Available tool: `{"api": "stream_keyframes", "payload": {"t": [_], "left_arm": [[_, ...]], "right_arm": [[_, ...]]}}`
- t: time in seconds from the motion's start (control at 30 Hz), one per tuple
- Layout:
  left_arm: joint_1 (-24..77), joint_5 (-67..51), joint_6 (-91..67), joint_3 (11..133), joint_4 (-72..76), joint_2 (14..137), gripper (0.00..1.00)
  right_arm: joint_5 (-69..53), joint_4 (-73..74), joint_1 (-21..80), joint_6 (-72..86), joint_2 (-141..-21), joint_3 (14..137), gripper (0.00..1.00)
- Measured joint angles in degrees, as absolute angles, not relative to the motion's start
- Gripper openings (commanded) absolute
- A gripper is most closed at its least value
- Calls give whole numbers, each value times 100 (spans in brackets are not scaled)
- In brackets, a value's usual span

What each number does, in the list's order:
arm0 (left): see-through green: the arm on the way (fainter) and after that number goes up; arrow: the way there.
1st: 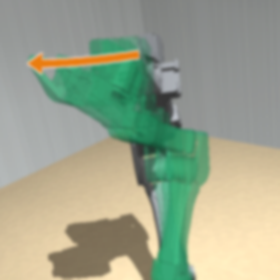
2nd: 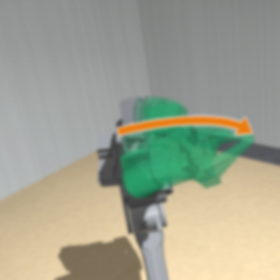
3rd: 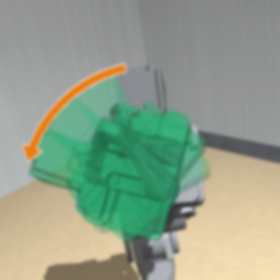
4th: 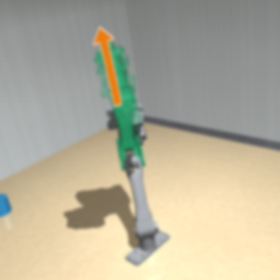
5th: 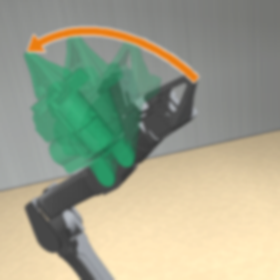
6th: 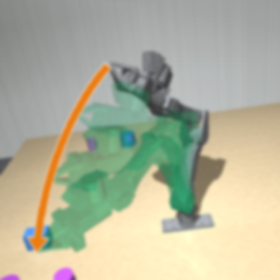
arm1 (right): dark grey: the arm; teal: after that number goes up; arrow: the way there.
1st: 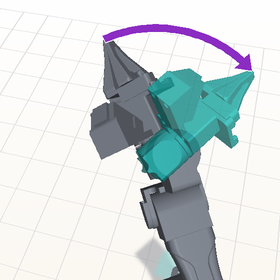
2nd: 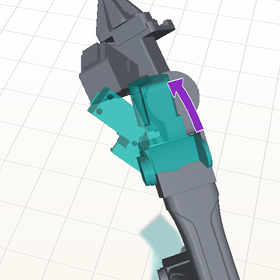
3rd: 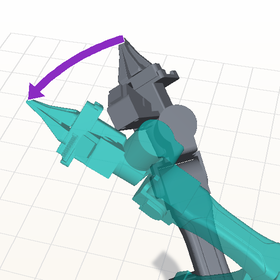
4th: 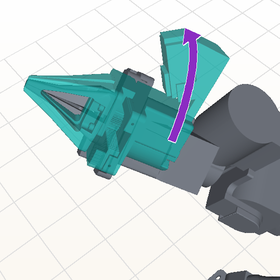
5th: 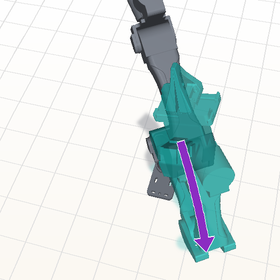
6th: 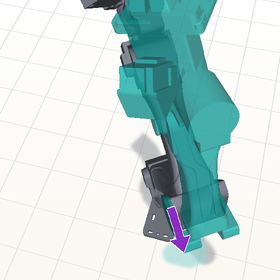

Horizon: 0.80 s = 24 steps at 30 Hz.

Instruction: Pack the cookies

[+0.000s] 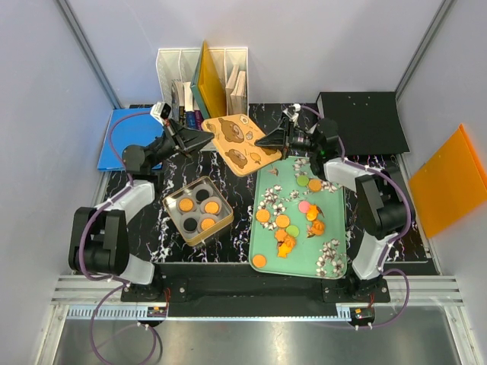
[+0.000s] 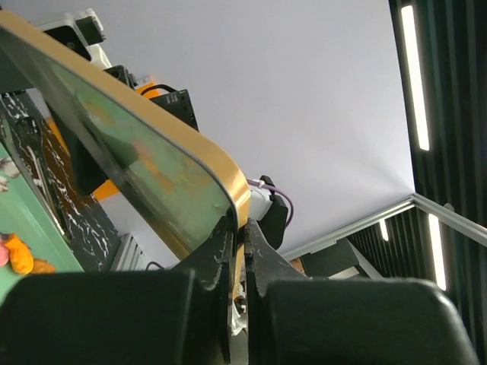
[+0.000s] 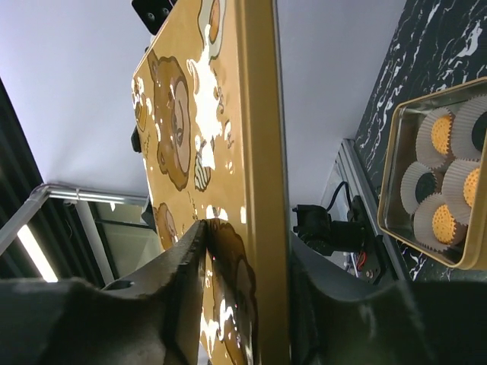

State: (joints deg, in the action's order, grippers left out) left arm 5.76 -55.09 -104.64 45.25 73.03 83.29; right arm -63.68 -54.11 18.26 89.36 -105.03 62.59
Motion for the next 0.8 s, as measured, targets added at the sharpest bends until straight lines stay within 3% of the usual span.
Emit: {"api": "stream_keyframes", "payload": {"t": [0.07,0.1,0.2,0.33,0.8], "left_arm": [[543,-5568,-10462,4525,7323,8409,13],[532,-5586,-10464,4525,7332,8451,23],[502,-5684,-10449,4525,7323,8578,37],[510,-5798,-10462,4525,7284,8761,45],[143,-5942,-10243,3736,7312,9146,48]], "right_arm": [[-6366,-5205,1793,8812,-10462,6259,32],[-6364,-5111,1778,8757,-10433,6259,29],[-6351,-4910,1723,8584,-10294,6259,25],[-6364,-4812,1728,8311,-10016,6259,24],[-6549,-4646,1859,8071,-9990,6259,22]]}}
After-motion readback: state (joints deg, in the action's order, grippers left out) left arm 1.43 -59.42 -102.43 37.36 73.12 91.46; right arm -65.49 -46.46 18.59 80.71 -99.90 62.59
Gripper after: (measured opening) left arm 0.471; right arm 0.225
